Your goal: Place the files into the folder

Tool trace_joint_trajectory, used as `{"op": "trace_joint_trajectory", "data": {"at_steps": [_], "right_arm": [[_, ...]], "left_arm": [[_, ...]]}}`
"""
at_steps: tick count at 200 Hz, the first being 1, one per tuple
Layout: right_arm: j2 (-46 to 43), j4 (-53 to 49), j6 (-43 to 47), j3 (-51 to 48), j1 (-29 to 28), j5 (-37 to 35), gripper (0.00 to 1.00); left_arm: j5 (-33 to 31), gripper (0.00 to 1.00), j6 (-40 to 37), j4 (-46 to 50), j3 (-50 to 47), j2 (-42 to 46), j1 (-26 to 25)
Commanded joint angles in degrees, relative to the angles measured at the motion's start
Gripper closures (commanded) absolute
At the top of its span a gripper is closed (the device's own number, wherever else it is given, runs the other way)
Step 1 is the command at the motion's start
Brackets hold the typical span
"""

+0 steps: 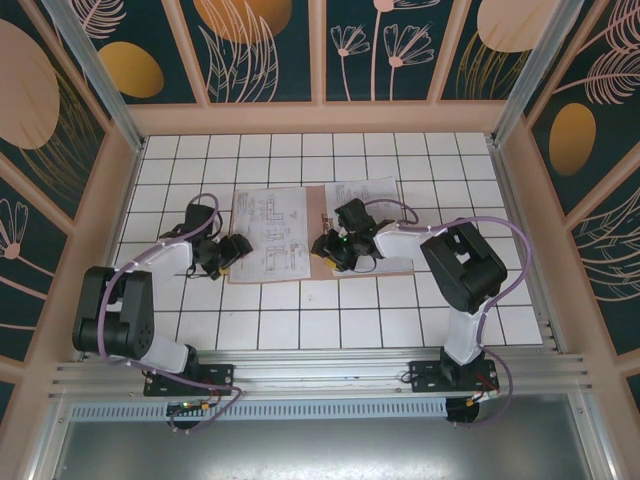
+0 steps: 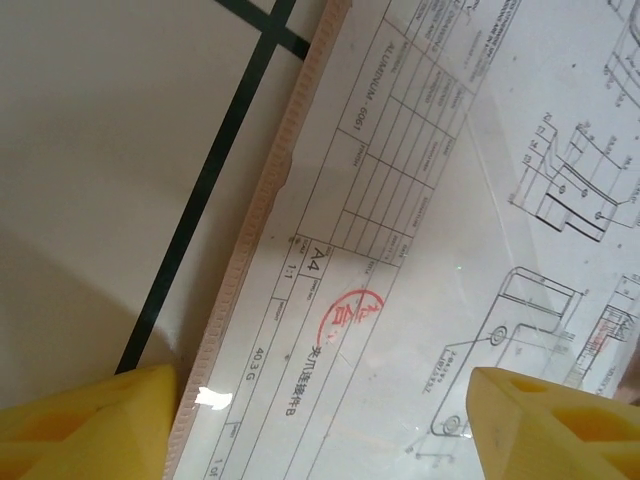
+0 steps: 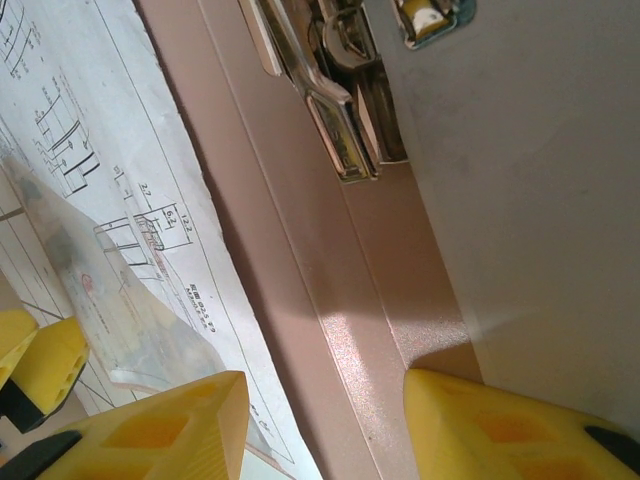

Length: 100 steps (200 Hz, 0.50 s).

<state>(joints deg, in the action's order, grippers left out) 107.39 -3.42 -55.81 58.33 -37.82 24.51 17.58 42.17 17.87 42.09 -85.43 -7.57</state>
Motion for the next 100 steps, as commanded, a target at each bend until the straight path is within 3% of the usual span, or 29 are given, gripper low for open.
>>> {"op": "trace_joint_trajectory", "data": {"at_steps": [1,100], "right_arm": [[5.2,-5.6,0.7,-1.8,-0.4,-1.4,0.52],[6.1,-5.7,0.6,-1.5,-0.3,-1.3,0.52]], "left_arm": [[7.3,0.27,0.0,-2.0,0.9,2.5,-0.8],[9.4,0.53,2.0,-0.5,1.3,11.6,-0.7]]}}
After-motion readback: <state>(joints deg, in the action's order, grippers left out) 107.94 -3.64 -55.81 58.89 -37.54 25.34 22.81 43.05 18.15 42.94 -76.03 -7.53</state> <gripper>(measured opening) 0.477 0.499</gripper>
